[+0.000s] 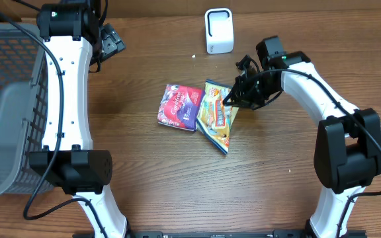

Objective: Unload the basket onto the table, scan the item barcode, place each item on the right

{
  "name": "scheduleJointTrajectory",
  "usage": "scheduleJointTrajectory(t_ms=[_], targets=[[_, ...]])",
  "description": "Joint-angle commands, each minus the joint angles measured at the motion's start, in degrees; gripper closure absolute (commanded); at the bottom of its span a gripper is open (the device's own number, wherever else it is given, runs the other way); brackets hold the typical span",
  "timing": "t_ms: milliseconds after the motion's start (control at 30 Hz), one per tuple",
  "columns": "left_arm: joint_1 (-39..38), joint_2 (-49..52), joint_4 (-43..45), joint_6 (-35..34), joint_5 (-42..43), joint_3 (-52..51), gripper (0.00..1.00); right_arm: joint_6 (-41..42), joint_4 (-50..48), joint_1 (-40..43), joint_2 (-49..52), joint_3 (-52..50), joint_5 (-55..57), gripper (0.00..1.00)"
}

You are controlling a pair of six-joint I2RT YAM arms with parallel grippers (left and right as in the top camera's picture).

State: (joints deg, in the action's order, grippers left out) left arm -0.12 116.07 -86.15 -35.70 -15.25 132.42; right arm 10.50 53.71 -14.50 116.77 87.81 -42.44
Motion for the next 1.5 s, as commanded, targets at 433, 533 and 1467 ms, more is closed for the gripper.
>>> scheduleJointTrajectory(t_ms=[433, 533, 1467], targets=[[0.09, 0.83, -0.17, -0.72, -0.15, 0.44, 0.00, -1.62, -6.12, -0.94, 0.55, -4.46, -19.37, 0.96], [0.09, 0.83, -0.17, -0.72, -0.15, 0.42, 0.00, -1.55, -7.06, -1.09, 1.97, -6.75, -18.45, 0.96], [0.09, 0.83, -0.17, -0.72, -0.15, 0.44, 0.00, -4.55, 16.24, 6.21, 3.61, 7.37, 23.26, 0.51]])
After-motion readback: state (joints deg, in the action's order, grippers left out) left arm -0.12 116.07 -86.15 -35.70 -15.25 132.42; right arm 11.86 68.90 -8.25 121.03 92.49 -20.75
